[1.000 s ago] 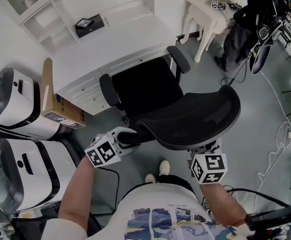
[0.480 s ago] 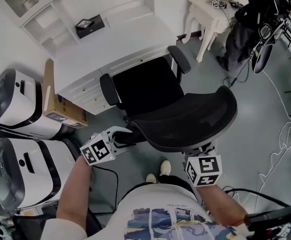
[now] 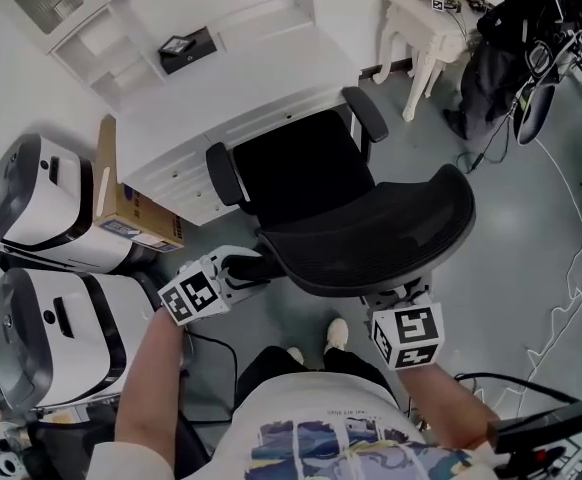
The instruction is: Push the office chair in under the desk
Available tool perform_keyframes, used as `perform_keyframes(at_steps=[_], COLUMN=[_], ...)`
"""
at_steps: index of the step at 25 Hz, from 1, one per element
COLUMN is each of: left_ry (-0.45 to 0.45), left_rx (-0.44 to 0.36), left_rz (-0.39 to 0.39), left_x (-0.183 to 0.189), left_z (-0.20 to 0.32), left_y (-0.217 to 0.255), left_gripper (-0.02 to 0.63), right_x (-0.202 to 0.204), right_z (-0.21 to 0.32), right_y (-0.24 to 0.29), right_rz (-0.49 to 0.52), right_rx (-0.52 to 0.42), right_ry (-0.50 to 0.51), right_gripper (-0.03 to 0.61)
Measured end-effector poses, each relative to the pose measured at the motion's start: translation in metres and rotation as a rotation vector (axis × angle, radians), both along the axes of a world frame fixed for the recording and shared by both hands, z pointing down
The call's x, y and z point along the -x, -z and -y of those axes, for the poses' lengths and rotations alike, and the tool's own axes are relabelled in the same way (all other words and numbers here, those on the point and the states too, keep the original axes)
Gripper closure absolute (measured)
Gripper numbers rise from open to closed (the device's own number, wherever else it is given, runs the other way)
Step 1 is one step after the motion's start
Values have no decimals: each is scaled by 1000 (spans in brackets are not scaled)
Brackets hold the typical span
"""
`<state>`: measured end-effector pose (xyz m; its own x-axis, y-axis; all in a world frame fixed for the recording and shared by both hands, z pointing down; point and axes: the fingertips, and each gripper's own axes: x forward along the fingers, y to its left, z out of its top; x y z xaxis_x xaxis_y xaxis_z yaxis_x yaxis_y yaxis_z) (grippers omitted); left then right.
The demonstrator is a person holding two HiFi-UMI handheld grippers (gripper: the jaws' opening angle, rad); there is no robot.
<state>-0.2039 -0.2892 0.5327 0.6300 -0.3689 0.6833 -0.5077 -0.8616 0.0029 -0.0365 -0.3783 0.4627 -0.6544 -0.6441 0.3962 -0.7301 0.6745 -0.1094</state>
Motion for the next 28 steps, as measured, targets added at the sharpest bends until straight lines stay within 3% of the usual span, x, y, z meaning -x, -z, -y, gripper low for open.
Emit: perform_keyframes(at_steps=[7, 14, 19, 28], left_ry=[77, 133, 181, 203], left_rx=[-26, -105, -148, -187], left_rz=[2, 29, -79, -208], left_x=[3, 4, 14, 23], left_z=[3, 2, -4, -49], left_y=[-4, 2, 28, 68], left_gripper=[405, 397, 399, 438], right_x=[-3, -24, -40, -41], right_z=[-3, -20, -29, -71], right_y=[-10, -8, 1, 13], right_rz=[-47, -70, -72, -62], right_rx=[-15, -12, -24, -21], right_ry=[31, -44, -136, -202], right_gripper=[235, 235, 235, 236])
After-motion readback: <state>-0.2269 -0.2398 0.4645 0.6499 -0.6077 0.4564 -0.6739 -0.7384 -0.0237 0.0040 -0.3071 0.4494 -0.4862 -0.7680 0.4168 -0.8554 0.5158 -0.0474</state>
